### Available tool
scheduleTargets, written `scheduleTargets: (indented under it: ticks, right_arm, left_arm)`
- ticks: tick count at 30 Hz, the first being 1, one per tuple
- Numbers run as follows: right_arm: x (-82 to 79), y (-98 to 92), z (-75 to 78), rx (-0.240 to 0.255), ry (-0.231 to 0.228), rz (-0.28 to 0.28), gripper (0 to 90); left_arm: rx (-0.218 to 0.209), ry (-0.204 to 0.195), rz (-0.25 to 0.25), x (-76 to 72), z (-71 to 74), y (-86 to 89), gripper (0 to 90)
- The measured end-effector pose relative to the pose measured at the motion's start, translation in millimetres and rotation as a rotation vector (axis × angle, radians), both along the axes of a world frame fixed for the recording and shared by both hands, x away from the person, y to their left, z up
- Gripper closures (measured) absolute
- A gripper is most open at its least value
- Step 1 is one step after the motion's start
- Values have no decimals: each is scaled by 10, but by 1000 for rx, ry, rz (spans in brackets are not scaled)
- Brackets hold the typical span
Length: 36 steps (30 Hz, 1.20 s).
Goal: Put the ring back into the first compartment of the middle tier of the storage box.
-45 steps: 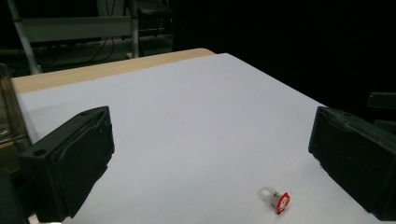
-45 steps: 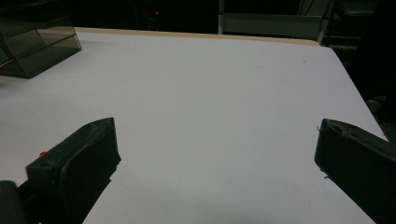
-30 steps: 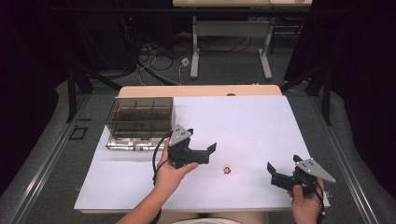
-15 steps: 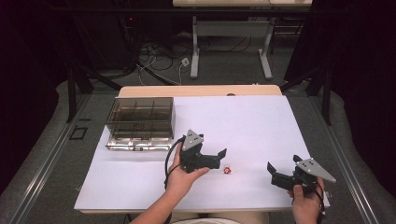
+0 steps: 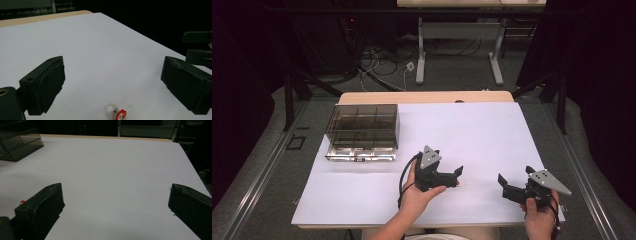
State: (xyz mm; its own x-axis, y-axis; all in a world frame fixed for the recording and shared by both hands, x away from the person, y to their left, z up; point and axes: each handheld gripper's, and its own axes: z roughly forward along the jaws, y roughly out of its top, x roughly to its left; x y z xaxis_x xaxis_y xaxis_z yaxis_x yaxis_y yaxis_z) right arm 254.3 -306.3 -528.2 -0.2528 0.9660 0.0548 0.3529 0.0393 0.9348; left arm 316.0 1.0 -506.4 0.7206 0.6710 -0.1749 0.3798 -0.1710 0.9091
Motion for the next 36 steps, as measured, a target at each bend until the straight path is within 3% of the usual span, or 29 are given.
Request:
scheduleTargets:
  ticks: [2, 4, 10, 14, 18, 26, 33, 36]
  right_arm:
    - [-9, -4, 9, -5, 13, 5, 0]
    - [2, 0, -3, 2, -5, 1, 0]
    - [7, 12, -8, 4, -4, 2, 0]
    - [11, 21, -14, 8, -5, 3, 0]
    - [9, 20, -12, -2, 7, 10, 0]
    - [10, 18, -14, 2, 5, 16, 0]
    - [14, 17, -16, -4, 9, 19, 0]
    - [15, 20, -18, 1, 15, 17, 3]
  left_arm:
    - [8, -5, 1, -14, -31, -14, 60]
    - [7, 5, 2, -21, -53, -18, 61]
    - [7, 14, 11, -22, -117, -35, 80]
    - [13, 39, 7, -33, -160, -63, 102]
    - [54, 55, 5, -35, -197, -93, 160]
    - [80, 90, -23, -22, -235, -131, 199]
    - [137, 88, -24, -28, -282, -184, 235]
    - [154, 101, -43, -26, -304, -209, 318]
